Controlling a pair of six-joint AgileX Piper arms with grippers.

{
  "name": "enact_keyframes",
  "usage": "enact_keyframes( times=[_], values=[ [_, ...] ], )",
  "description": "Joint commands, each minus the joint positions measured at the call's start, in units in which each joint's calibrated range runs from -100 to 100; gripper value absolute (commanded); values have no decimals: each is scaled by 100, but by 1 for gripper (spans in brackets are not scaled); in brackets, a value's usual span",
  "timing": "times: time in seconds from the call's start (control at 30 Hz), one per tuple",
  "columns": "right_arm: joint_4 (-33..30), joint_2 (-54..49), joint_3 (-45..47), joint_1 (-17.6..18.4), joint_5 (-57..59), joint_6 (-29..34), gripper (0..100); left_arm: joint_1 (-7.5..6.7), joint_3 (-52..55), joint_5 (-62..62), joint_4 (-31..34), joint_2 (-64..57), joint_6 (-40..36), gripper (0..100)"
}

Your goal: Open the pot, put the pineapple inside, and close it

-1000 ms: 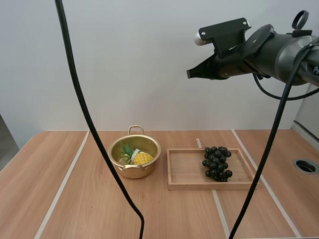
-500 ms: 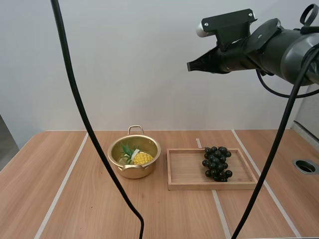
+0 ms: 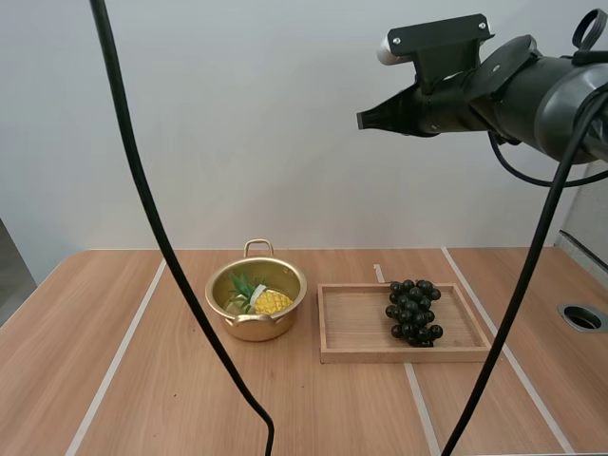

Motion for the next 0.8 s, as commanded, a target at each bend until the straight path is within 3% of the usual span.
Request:
enact_keyframes(
  times=[0.0,0.77],
  values=[
    [45,-95,-8,-26,-191,-3,0,-4,-18,-42,35,-27,11,0],
    [45,-95,-8,-26,-191,-3,0,-4,-18,-112,152,-29,11,0]
  ],
)
